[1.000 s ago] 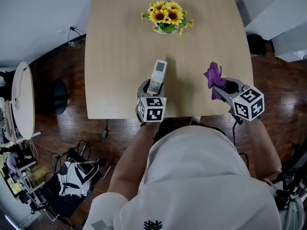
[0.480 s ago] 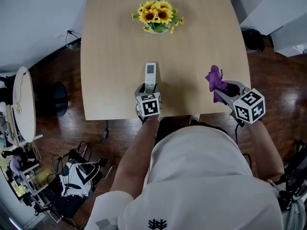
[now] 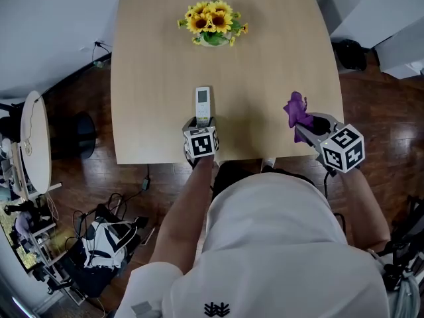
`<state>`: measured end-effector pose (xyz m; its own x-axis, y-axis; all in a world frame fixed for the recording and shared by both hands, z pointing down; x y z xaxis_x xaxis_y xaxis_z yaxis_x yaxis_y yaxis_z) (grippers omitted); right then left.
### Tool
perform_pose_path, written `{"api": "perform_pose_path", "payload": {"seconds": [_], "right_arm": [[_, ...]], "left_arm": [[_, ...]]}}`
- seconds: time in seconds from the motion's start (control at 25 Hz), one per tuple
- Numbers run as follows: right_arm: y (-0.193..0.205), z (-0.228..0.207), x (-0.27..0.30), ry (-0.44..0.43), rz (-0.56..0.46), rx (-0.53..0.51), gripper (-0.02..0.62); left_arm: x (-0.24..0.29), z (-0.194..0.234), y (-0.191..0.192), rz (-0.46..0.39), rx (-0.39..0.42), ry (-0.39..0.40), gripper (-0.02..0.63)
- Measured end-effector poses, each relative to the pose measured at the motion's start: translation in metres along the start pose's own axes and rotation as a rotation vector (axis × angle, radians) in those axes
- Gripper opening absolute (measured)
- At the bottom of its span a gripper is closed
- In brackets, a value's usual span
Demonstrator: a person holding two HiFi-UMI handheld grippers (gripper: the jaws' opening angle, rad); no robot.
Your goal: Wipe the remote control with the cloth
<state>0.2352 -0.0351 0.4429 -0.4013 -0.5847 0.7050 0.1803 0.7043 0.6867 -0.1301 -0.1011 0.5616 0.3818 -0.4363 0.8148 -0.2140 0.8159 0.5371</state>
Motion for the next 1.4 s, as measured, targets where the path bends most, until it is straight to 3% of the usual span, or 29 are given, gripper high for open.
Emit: {"api": "perform_pose_path", "payload": {"seconds": [0.08,0.28,0.44,0.64,0.76,0.96,1.16,1.4], "right_arm": [[0.000,-0.002,0.000,-0.007,-0.007,0.001,0.126],[0.005,-0.008,0.001,-0.029,-0.019,0.000,0.126],[0.019,-0.007,0.001,-0.066,-0.026,0.022,0.126],[0.048,0.006,0.007,-0.108,-0.008,0.022,0.126],[0.065,0.019,0.007,-0.098,0.002,0.022,0.126],[0.082,0.055,-0.016,-0.037,-0.021,0.018,0.126],[0.104,0.121,-0.050,0.072,-0.065,0.027,0.126],[0.154,0.226,-0.105,0.200,-0.118,0.108,0.126]], "left_arm": [[-0.004,-0.003,0.000,-0.004,0.022,0.004,0.298],[-0.026,-0.011,0.002,-0.033,0.060,0.011,0.308],[-0.060,-0.026,0.028,-0.032,0.056,0.073,0.307],[-0.101,-0.044,0.075,0.020,0.040,0.128,0.267],[-0.115,-0.052,0.091,0.036,0.105,0.182,0.223],[-0.144,-0.053,0.109,-0.025,0.263,0.265,0.120],[-0.194,-0.038,0.146,-0.084,0.333,0.386,0.120],[-0.273,-0.038,0.207,-0.175,0.378,0.583,0.121]]}}
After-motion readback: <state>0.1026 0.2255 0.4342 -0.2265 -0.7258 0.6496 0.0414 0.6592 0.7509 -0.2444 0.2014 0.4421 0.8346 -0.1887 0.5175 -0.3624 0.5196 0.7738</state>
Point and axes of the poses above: the fingertips, and each gripper's own axes: x forward along the fingers, z to its left, y out of its underside, the point moved 10 cm from there along -x, backward along the fingers, and after that the axes turned 13 degrees about y, right-handed, at the moved point
